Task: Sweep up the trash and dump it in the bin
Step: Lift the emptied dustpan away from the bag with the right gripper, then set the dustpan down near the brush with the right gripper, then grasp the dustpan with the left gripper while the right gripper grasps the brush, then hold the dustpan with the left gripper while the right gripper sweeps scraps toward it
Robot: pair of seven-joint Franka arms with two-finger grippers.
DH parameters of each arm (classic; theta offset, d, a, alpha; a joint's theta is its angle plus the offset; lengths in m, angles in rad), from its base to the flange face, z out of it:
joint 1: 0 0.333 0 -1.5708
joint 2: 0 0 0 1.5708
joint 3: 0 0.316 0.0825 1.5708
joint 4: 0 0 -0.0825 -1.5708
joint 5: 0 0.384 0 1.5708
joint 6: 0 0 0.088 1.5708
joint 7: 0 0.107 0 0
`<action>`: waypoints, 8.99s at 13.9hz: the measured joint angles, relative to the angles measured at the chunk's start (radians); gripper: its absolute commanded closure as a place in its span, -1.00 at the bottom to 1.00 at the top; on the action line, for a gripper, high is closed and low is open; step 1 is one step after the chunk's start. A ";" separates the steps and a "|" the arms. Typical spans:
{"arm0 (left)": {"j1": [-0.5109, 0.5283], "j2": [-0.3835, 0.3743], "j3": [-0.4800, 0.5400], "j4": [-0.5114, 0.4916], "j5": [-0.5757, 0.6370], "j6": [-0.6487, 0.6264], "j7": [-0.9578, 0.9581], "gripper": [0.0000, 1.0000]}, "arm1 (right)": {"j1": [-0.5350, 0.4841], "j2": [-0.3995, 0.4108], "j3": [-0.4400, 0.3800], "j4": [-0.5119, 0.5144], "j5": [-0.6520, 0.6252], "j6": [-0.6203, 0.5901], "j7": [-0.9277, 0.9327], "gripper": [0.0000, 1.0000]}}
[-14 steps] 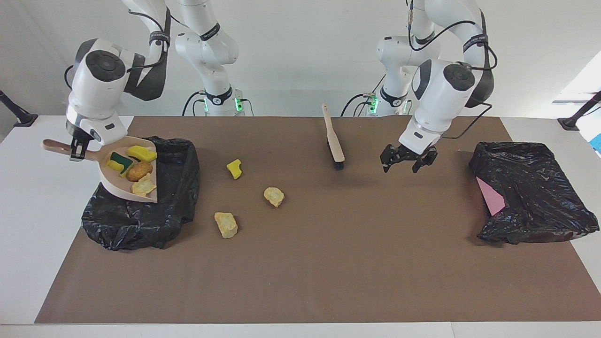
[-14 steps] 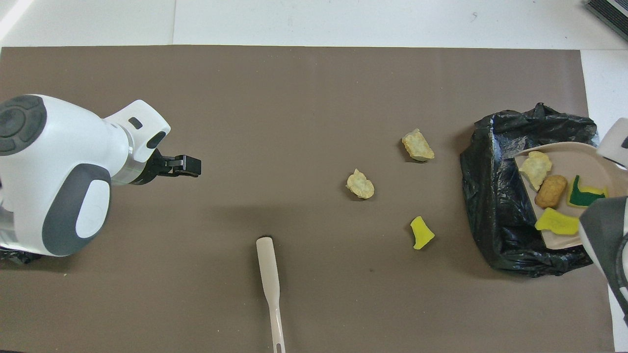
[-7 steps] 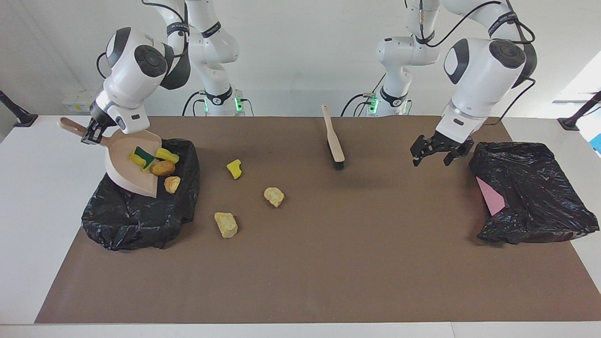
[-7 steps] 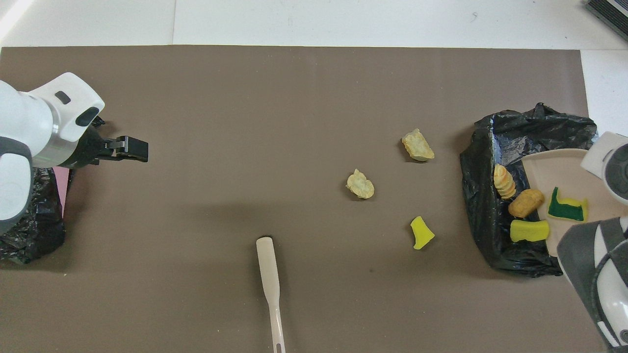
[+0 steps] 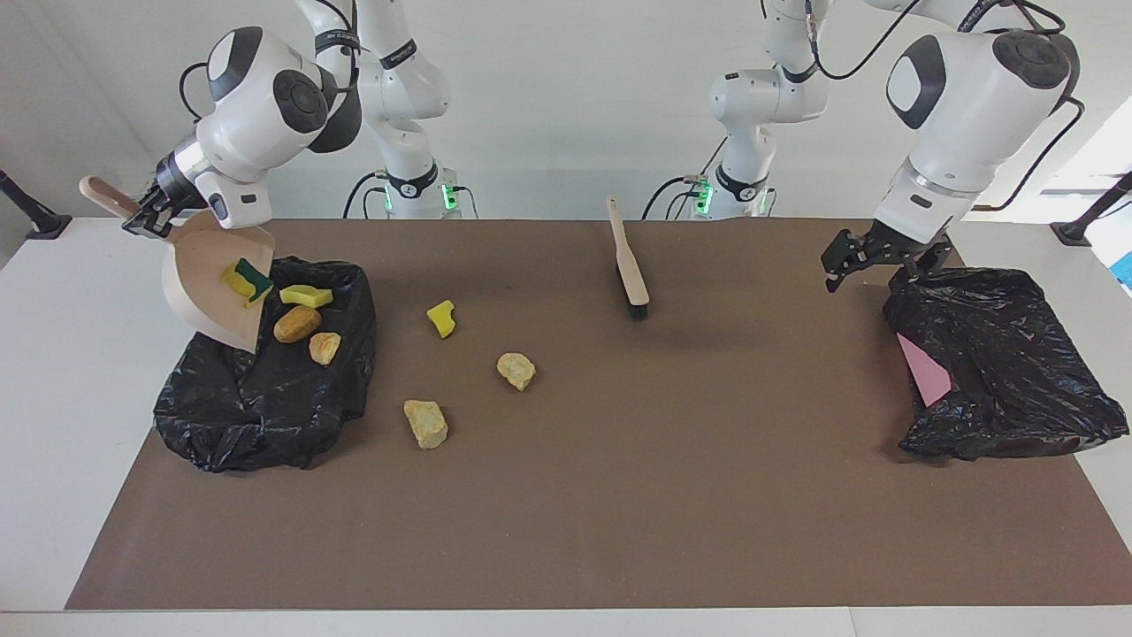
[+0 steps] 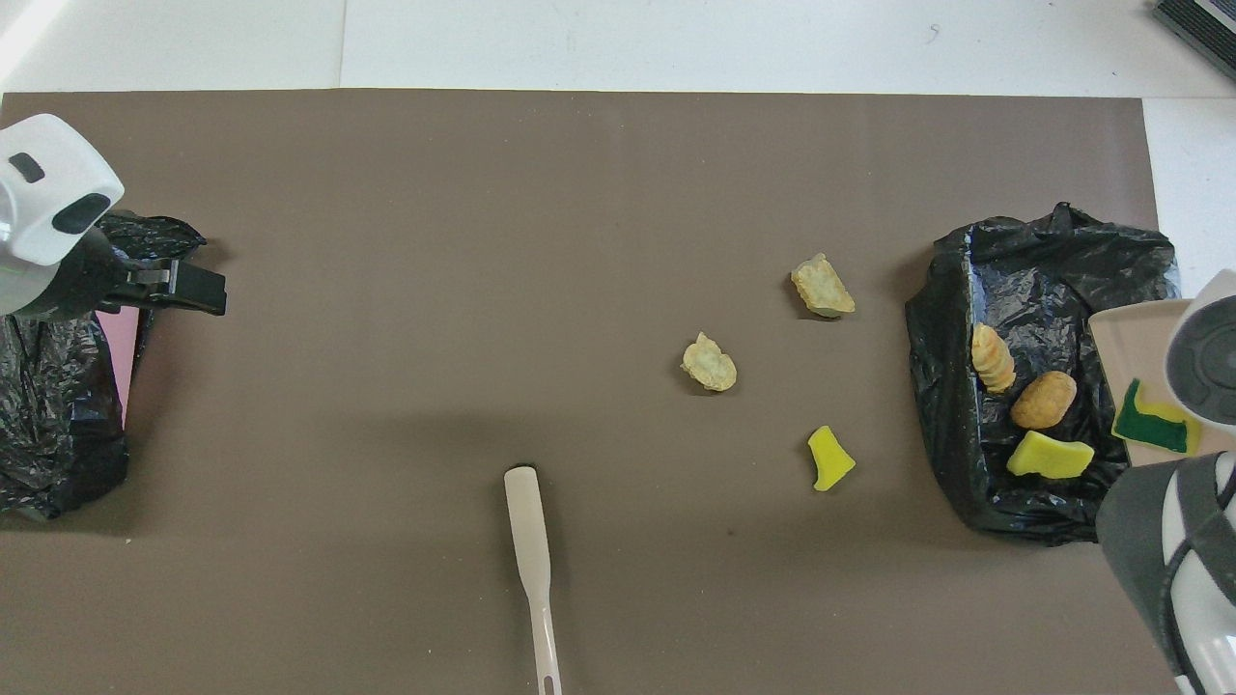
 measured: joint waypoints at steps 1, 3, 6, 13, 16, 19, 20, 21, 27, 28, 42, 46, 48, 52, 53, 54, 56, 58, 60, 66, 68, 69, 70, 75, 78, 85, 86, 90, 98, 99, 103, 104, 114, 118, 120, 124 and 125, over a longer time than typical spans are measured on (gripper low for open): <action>0.000 0.000 0.002 0.019 0.012 -0.024 0.016 -1.00 | 0.015 -0.003 0.001 0.000 -0.017 -0.020 0.013 1.00; 0.000 -0.001 0.010 0.054 0.014 -0.051 0.051 -1.00 | 0.035 -0.008 0.003 0.000 -0.047 -0.047 0.039 1.00; 0.000 -0.001 0.011 0.068 0.014 -0.059 0.056 -1.00 | 0.057 -0.014 0.004 -0.001 -0.088 -0.061 0.048 1.00; -0.001 0.000 0.012 0.068 0.005 -0.088 0.058 -1.00 | 0.059 -0.023 0.016 0.036 -0.134 -0.075 0.052 1.00; -0.009 0.000 0.010 0.068 0.003 -0.092 0.058 -1.00 | 0.060 -0.004 0.070 0.089 -0.012 -0.091 0.116 1.00; -0.009 0.000 0.015 0.068 -0.005 -0.093 0.058 -1.00 | 0.068 0.077 0.100 0.214 0.171 -0.152 0.206 1.00; -0.009 0.000 0.016 0.068 -0.006 -0.093 0.058 -1.00 | 0.078 0.108 0.101 0.259 0.227 -0.168 0.244 1.00; -0.009 0.000 0.016 0.068 -0.006 -0.093 0.058 -1.00 | 0.089 0.133 0.101 0.291 0.284 -0.177 0.305 1.00; -0.009 -0.001 0.016 0.069 -0.006 -0.096 0.058 -1.00 | 0.192 0.258 0.104 0.428 0.565 -0.211 0.829 1.00; -0.009 -0.001 0.016 0.069 -0.006 -0.098 0.058 -1.00 | 0.219 0.296 0.105 0.467 0.607 -0.216 0.933 1.00; -0.012 -0.003 0.010 0.069 -0.007 -0.104 0.059 -1.00 | 0.567 0.804 0.107 0.902 0.980 -0.017 2.089 1.00; -0.012 -0.003 0.012 0.069 -0.007 -0.104 0.059 -1.00 | 0.598 0.875 0.129 0.908 1.000 0.056 2.138 1.00; -0.011 -0.003 0.013 0.069 -0.007 -0.104 0.059 -1.00 | 0.605 0.907 0.136 0.909 1.005 0.093 2.138 1.00; -0.011 -0.003 0.014 0.069 -0.008 -0.104 0.059 -1.00 | 0.611 0.938 0.148 0.915 1.017 0.116 2.135 0.88; -0.011 -0.003 0.014 0.069 -0.008 -0.104 0.059 -1.00 | 0.611 0.938 0.148 0.916 1.031 0.118 2.134 0.72; -0.011 -0.003 0.014 0.069 -0.008 -0.104 0.059 -1.00 | 0.609 0.938 0.148 0.917 1.041 0.124 2.132 0.62; -0.011 -0.003 0.014 0.069 -0.008 -0.104 0.059 -1.00 | 0.606 0.938 0.148 0.916 1.054 0.127 2.119 0.32; -0.011 -0.003 0.014 0.069 -0.008 -0.104 0.059 -1.00 | 0.605 0.938 0.147 0.912 1.056 0.127 2.100 0.08; -0.011 -0.003 0.014 0.069 -0.008 -0.104 0.059 -1.00 | 0.605 0.939 0.147 0.910 1.056 0.127 2.099 -0.27; -0.012 -0.003 0.012 0.069 -0.009 -0.104 0.059 -1.00 | 0.608 0.867 0.149 0.900 1.064 0.083 2.098 -0.68; -0.012 -0.002 0.010 0.069 -0.013 -0.103 0.059 -1.00 | 0.613 0.774 0.156 0.827 1.070 0.049 2.098 -0.67; -0.012 0.000 0.009 0.069 -0.019 -0.100 0.058 -1.00 | 0.618 0.715 0.157 0.766 1.077 0.045 2.098 -0.67; -0.013 0.003 0.007 0.069 -0.029 -0.093 0.055 -1.00 | 0.628 0.649 0.159 0.690 1.093 0.044 2.098 -0.67; -0.081 0.056 0.001 0.064 -0.046 -0.009 -0.003 -1.00 | 0.739 0.372 0.162 0.320 1.171 0.082 2.110 -0.69; -0.161 0.108 -0.002 0.034 -0.052 0.093 -0.095 -1.00 | 0.801 0.252 0.162 0.064 1.204 0.255 2.133 -0.69; -0.363 0.205 -0.003 -0.112 -0.052 0.322 -0.196 -1.00 | 0.882 0.253 0.161 -0.126 1.229 0.445 2.150 -0.64; -0.383 0.217 -0.003 -0.135 -0.052 0.358 -0.206 -1.00 | 0.886 0.265 0.161 -0.130 1.229 0.461 2.150 -0.61; -0.447 0.226 -0.003 -0.250 -0.052 0.504 -0.281 -1.00 | 0.893 0.286 0.161 -0.137 1.237 0.520 2.150 -0.41; -0.456 0.228 -0.002 -0.266 -0.052 0.538 -0.349 -0.87 | 0.903 0.286 0.160 -0.138 1.265 0.521 2.151 1.00; -0.456 0.232 -0.002 -0.267 -0.052 0.541 -0.350 -0.75 | 0.905 0.286 0.160 -0.138 1.265 0.521 2.155 1.00; -0.457 0.244 -0.002 -0.268 -0.052 0.546 -0.358 0.33 | 0.905 0.282 0.157 -0.138 1.265 0.519 2.233 1.00; -0.457 0.245 -0.003 -0.268 -0.052 0.546 -0.359 0.59 | 0.904 0.272 0.154 -0.138 1.265 0.503 2.251 1.00; -0.426 0.225 0.023 -0.265 -0.043 0.525 -0.250 1.00 | 0.674 -0.102 0.143 -0.358 1.207 0.261 2.267 1.00; -0.304 0.126 0.029 -0.261 -0.040 0.394 0.114 1.00 | 0.533 -0.165 0.143 -0.412 1.112 0.161 2.267 1.00; -0.244 0.074 0.032 -0.261 -0.040 0.328 0.255 1.00 | 0.434 -0.167 0.143 -0.419 1.101 0.128 2.236 1.00; -0.191 0.041 0.033 -0.262 -0.039 0.243 0.510 1.00 | 0.297 -0.166 0.142 -0.451 1.098 0.094 2.155 1.00; -0.184 0.041 0.033 -0.264 -0.039 0.236 0.567 1.00 | 0.282 -0.167 0.143 -0.461 1.098 0.092 2.146 1.00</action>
